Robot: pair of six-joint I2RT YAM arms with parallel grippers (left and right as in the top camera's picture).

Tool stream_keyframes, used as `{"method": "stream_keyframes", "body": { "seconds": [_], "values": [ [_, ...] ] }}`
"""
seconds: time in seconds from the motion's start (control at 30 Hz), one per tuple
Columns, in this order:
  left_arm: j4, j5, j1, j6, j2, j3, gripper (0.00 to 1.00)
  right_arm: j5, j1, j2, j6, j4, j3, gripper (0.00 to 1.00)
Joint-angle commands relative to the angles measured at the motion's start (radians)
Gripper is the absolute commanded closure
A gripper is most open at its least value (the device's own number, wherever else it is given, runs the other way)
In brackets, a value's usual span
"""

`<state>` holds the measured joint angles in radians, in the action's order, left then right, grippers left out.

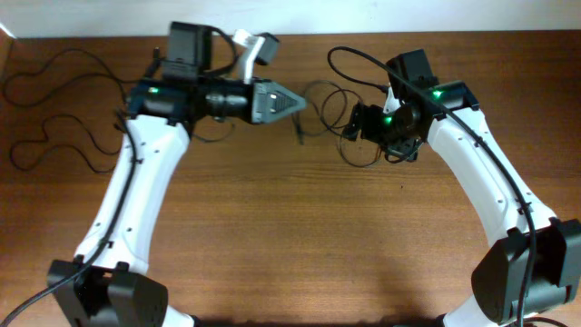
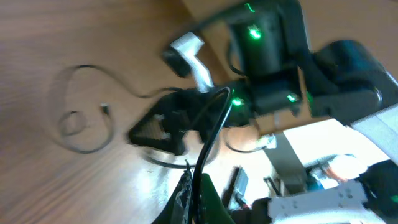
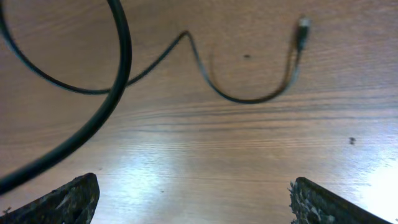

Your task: Untangle cables

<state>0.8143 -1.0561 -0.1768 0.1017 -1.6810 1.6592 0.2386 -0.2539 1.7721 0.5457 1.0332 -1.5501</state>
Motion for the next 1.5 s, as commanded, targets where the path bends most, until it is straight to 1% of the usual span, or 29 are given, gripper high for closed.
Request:
{"method": "stream_keyframes", "body": {
  "seconds": [0.0, 0.03, 0.1, 0.13, 0.17, 0.2, 0.27, 0.3, 0.33, 0.4, 0.43, 0.53, 0.6, 0.63, 0.7, 0.73, 0.77, 0.8, 0.87, 0.9, 0.93, 0.97, 1.13, 1.2, 1.23, 1.3, 1.37, 1.4, 1.47],
  "values": [
    [0.115, 0.455, 0.079, 0.051, 0.031, 0.005, 1.0, -0.053, 0.0, 0.002, -0.006, 0.035, 0.008, 0.02],
    [0.18, 0.678, 0.096, 0.121, 0.031, 0.004, 1.0, -0.069, 0.0, 0.002, -0.006, 0.05, 0.007, 0.02],
    [0.3, 1.048, 0.106, 0.23, 0.031, 0.004, 1.0, -0.133, 0.0, 0.002, 0.032, 0.067, 0.007, 0.02],
    [0.326, 1.11, 0.106, 0.252, 0.031, 0.004, 1.0, -0.146, 0.0, 0.002, 0.047, 0.068, 0.007, 0.02],
    [0.336, 1.114, 0.106, 0.253, 0.031, 0.004, 1.0, -0.145, 0.0, 0.002, 0.048, 0.066, 0.007, 0.02],
    [0.344, 1.094, 0.106, 0.253, 0.031, 0.004, 1.0, -0.132, 0.0, 0.002, 0.051, 0.063, 0.007, 0.02],
    [0.34, 0.949, 0.097, 0.244, 0.031, 0.004, 1.0, -0.028, 0.0, 0.002, 0.05, 0.048, 0.007, 0.02],
    [0.319, 0.85, 0.091, 0.192, 0.031, 0.004, 1.0, 0.014, 0.0, 0.002, 0.049, 0.039, 0.007, 0.02],
    [0.294, 0.713, 0.085, 0.1, 0.031, 0.004, 1.0, 0.052, 0.0, 0.002, 0.047, 0.025, 0.007, 0.01],
    [0.234, 0.292, 0.069, -0.173, 0.031, 0.004, 1.0, 0.099, -0.001, 0.002, 0.045, -0.002, 0.007, 0.02],
    [0.2, 0.188, 0.067, -0.207, 0.031, 0.004, 1.0, 0.127, -0.001, 0.002, 0.045, -0.01, 0.007, 0.02],
    [0.124, 0.179, 0.067, -0.081, 0.031, 0.004, 1.0, 0.245, -0.001, 0.002, 0.045, -0.034, 0.007, 0.02],
    [0.118, 0.184, 0.068, -0.078, 0.031, 0.004, 1.0, 0.248, 0.0, 0.002, -0.036, -0.056, 0.007, 0.02],
    [0.121, 0.233, 0.071, -0.053, 0.031, 0.004, 1.0, 0.248, 0.0, 0.002, -0.087, -0.062, 0.007, 0.02],
    [0.121, 0.327, 0.071, 0.123, 0.031, 0.004, 1.0, 0.248, -0.001, 0.002, -0.158, -0.064, 0.008, 0.01],
    [0.11, 0.319, 0.071, 0.202, 0.032, 0.004, 1.0, 0.248, -0.001, 0.002, -0.165, -0.058, 0.008, 0.02],
    [0.08, 0.292, 0.071, 0.257, 0.034, 0.004, 1.0, 0.248, -0.002, 0.002, -0.165, -0.054, 0.008, 0.02],
    [0.026, 0.208, 0.071, 0.293, 0.038, 0.005, 1.0, 0.248, -0.002, 0.002, -0.165, -0.053, 0.008, 0.01],
    [-0.122, 0.004, 0.071, 0.295, 0.042, 0.005, 1.0, 0.251, -0.002, 0.002, -0.159, -0.055, 0.008, 0.02],
    [-0.172, -0.029, 0.069, 0.318, 0.045, 0.005, 1.0, 0.252, -0.001, 0.002, -0.123, -0.057, 0.008, 0.02],
    [-0.178, -0.029, 0.07, 0.359, 0.047, 0.005, 1.0, 0.257, -0.001, 0.002, -0.074, -0.071, 0.007, 0.02],
    [-0.174, -0.029, 0.07, 0.377, 0.047, 0.005, 1.0, 0.284, -0.001, 0.002, -0.069, -0.09, 0.007, 0.02],
    [-0.167, -0.029, 0.068, 0.385, 0.047, 0.005, 1.0, 0.328, 0.019, 0.002, -0.07, -0.137, 0.007, 0.02],
    [-0.182, -0.029, 0.069, 0.452, 0.047, 0.005, 1.0, 0.327, 0.045, 0.002, -0.071, -0.124, 0.007, 0.02],
    [-0.217, -0.029, 0.071, 0.472, 0.055, 0.011, 1.0, 0.332, 0.07, 0.002, -0.089, -0.101, 0.007, 0.01],
    [-0.273, -0.029, 0.081, 0.471, 0.084, 0.03, 1.0, 0.424, 0.111, 0.002, -0.228, -0.069, 0.007, 0.02],
    [-0.301, -0.029, 0.081, 0.469, 0.129, 0.039, 1.0, 0.481, 0.163, 0.002, -0.249, -0.043, 0.007, 0.02],
    [-0.302, -0.029, 0.08, 0.45, 0.146, 0.039, 1.0, 0.513, 0.186, 0.002, -0.244, -0.04, 0.007, 0.02],
    [-0.301, -0.08, 0.062, 0.311, 0.208, 0.039, 1.0, 0.587, 0.23, 0.002, -0.178, -0.034, 0.007, 0.02]
  ]
}}
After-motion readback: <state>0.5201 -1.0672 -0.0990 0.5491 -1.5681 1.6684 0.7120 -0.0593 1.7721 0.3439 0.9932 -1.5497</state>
